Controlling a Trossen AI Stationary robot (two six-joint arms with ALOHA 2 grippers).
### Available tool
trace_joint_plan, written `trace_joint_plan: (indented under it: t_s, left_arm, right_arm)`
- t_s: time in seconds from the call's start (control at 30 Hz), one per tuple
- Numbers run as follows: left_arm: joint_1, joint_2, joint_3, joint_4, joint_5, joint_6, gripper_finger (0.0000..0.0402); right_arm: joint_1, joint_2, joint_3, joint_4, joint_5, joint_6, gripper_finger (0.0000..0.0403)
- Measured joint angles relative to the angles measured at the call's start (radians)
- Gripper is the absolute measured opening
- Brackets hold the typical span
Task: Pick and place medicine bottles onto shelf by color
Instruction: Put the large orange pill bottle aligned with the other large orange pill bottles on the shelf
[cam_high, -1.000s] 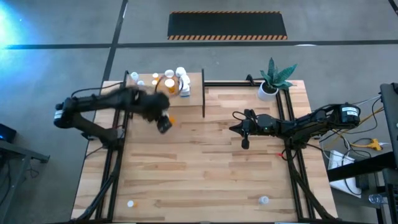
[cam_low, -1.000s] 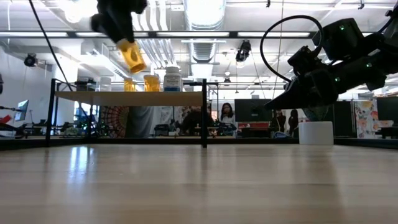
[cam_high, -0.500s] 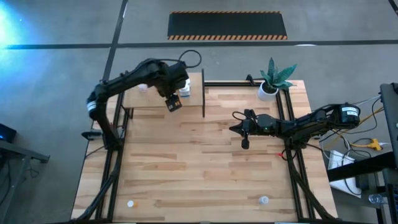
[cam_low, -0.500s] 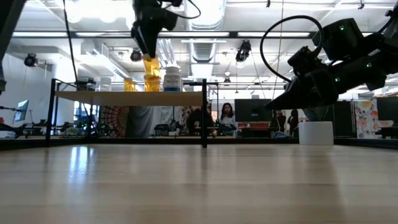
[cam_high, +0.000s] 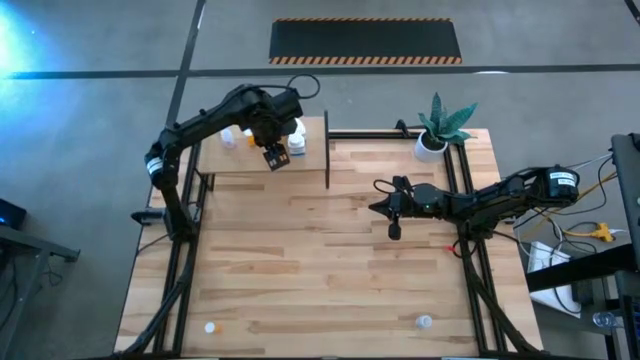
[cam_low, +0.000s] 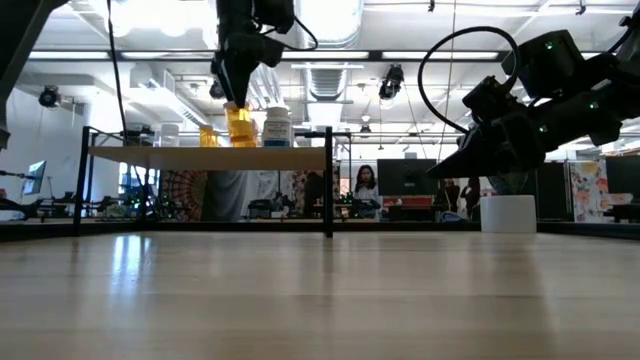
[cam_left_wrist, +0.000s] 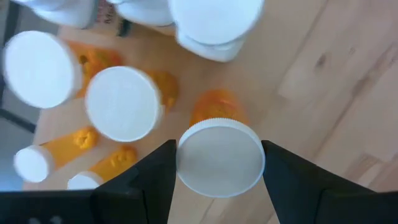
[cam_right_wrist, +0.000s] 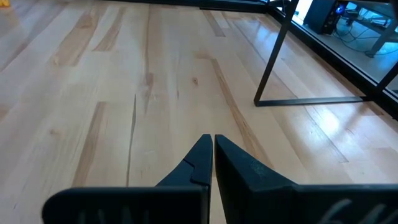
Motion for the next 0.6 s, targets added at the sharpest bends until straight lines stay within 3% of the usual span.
trace_joint_plan:
  t_s: [0.6]
  left_arm:
    - [0.021,0.000,-0.047,0.018,0.019,0.042,0.0194]
  right_arm:
    - [0.000,0.000,0.000,0.000,0.000,0.000,0.0009]
